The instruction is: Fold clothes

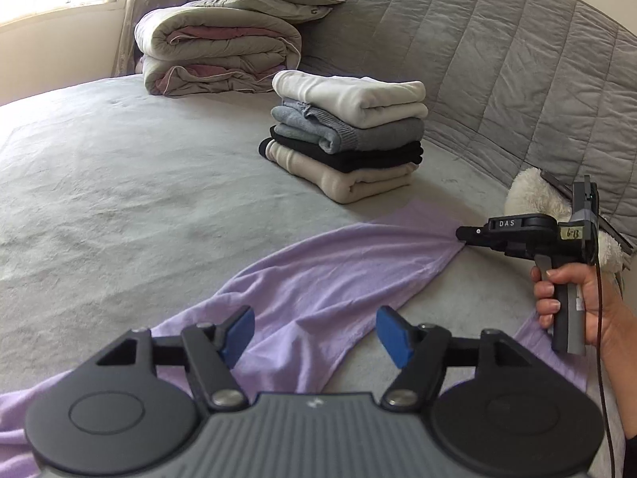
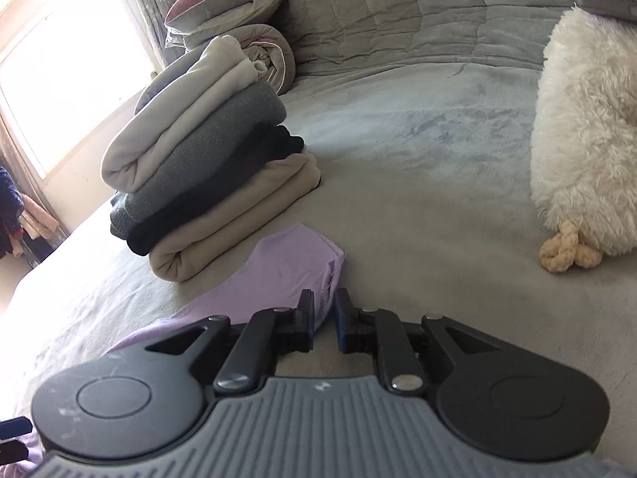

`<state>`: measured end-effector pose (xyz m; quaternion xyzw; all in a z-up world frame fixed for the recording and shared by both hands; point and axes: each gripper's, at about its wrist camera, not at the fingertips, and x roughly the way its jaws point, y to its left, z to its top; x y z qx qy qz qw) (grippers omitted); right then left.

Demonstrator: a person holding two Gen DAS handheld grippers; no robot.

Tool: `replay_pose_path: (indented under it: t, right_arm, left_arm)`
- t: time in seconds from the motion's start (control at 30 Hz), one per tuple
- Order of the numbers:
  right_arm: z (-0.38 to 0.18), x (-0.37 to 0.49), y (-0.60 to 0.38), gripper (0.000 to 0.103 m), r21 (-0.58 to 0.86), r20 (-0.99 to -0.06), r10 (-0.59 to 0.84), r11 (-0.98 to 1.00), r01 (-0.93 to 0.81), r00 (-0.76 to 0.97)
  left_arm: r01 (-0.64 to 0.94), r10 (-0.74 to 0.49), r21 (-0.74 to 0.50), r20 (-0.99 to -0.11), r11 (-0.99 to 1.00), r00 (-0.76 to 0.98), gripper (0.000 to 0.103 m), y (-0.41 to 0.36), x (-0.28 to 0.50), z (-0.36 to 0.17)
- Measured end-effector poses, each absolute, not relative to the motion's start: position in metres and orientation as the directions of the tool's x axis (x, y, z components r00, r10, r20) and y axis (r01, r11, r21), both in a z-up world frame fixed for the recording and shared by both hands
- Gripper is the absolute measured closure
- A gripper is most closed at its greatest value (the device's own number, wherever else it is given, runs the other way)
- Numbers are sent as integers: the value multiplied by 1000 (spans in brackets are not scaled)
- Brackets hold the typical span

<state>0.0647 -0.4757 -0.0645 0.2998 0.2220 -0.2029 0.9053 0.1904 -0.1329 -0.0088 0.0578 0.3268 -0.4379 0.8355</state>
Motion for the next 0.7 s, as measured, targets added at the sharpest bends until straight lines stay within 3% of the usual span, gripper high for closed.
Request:
replay_pose_path:
  t: [0.03,0.1,0.2,0.3,0.47,0.7]
  right_arm:
    - [-64,65,-478,80,476,-518,-214,732,487,828]
    - [-62,67,-483,59,520,-505,-176,719,461,845]
    - [-50,73,-487,52,489,-521,-191,732,474,832]
    - [-45,79,-490,53,441,-542,-210,754,487,814]
    - [-65,73,-489,62,402,-512,-224,790,462,829]
    - [-72,64,-506,84,534,-486,-171,719,446,857]
  left_arm:
    - [783,-697,-183,-603,595,388,34,-147,193,-5]
    - [812,-704,-172,-616,558,354,34,-179,197,1]
    - [845,-701,-162,-647,510,300,36,-232,207,2]
    - [858,-673,-139,-686,495,277,46,-285,221,-5]
    - [865,-632,-74,-714,496,302,47,-354,237,-22]
    - [885,-629,-50,-722,463,288,60,-401,236,-37]
